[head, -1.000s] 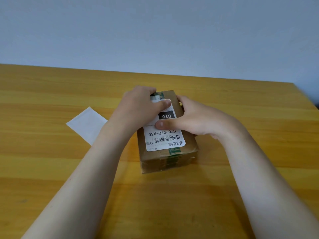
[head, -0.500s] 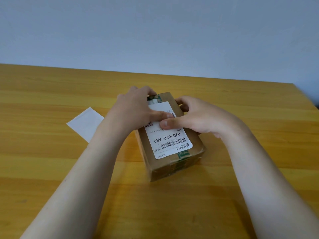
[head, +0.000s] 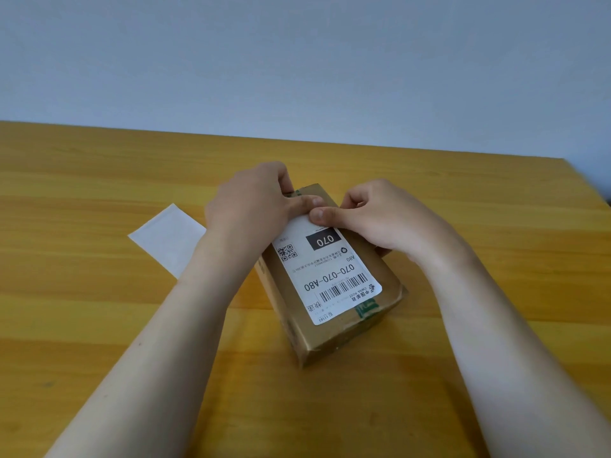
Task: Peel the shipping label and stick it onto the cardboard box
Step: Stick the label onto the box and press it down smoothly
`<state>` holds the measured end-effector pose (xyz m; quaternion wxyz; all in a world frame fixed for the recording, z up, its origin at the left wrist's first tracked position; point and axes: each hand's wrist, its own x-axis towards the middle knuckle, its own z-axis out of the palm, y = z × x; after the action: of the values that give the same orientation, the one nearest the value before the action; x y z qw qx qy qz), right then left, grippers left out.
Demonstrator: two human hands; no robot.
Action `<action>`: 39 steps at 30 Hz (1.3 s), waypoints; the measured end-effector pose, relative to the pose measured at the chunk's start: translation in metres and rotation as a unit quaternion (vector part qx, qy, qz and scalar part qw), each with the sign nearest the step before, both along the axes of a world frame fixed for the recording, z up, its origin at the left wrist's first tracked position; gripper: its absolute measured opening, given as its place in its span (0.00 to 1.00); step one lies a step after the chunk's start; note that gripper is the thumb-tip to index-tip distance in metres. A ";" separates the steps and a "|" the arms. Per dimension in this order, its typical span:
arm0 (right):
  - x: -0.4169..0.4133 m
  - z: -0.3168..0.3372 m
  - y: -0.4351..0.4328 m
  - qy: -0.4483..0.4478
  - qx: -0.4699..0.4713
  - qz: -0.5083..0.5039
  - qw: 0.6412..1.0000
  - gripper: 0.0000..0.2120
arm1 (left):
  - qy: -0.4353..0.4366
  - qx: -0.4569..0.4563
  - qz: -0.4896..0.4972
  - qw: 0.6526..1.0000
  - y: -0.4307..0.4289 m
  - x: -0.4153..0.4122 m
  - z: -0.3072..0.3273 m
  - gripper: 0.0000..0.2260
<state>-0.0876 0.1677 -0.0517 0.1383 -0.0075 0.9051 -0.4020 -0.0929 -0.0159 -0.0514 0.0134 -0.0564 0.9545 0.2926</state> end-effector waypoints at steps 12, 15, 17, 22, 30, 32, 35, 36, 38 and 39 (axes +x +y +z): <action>0.018 0.030 0.001 -0.014 0.009 0.097 0.995 0.21 | 0.052 0.087 -0.036 0.994 0.005 -0.002 0.007 0.12; 0.025 0.034 -0.002 -0.020 0.053 0.155 0.986 0.57 | 0.049 0.087 -0.046 0.994 0.005 -0.001 0.007 0.13; 0.030 0.034 -0.007 -0.028 0.094 0.183 0.978 0.66 | 0.049 0.091 -0.050 0.993 0.005 0.000 0.006 0.13; 0.038 0.029 -0.022 -0.031 0.163 0.180 0.970 0.68 | 0.033 0.093 -0.054 0.994 0.008 0.003 0.008 0.13; 0.043 0.020 -0.038 -0.020 0.148 0.152 0.977 0.66 | 0.012 0.106 -0.045 0.993 0.007 0.001 0.008 0.13; 0.044 0.021 -0.040 -0.015 0.152 0.151 0.977 0.66 | 0.009 0.102 -0.044 0.994 0.007 0.001 0.009 0.15; 0.045 0.021 -0.042 0.005 0.151 0.147 0.977 0.66 | 0.011 0.088 -0.046 0.995 0.008 0.001 0.009 0.14; 0.046 0.020 -0.043 0.011 0.147 0.145 0.978 0.66 | 0.012 0.085 -0.047 0.995 0.008 0.001 0.009 0.14; 0.046 0.019 -0.045 0.017 0.136 0.140 0.981 0.65 | 0.011 0.086 -0.046 0.995 0.008 0.001 0.009 0.14; 0.045 0.018 -0.045 0.019 0.131 0.137 0.982 0.65 | 0.007 0.087 -0.045 0.995 0.008 0.001 0.009 0.14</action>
<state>-0.0424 0.1226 -0.0336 0.1747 -0.1211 0.9428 -0.2568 -0.0915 -0.0083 -0.0426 0.0248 -0.0104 0.9270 0.3740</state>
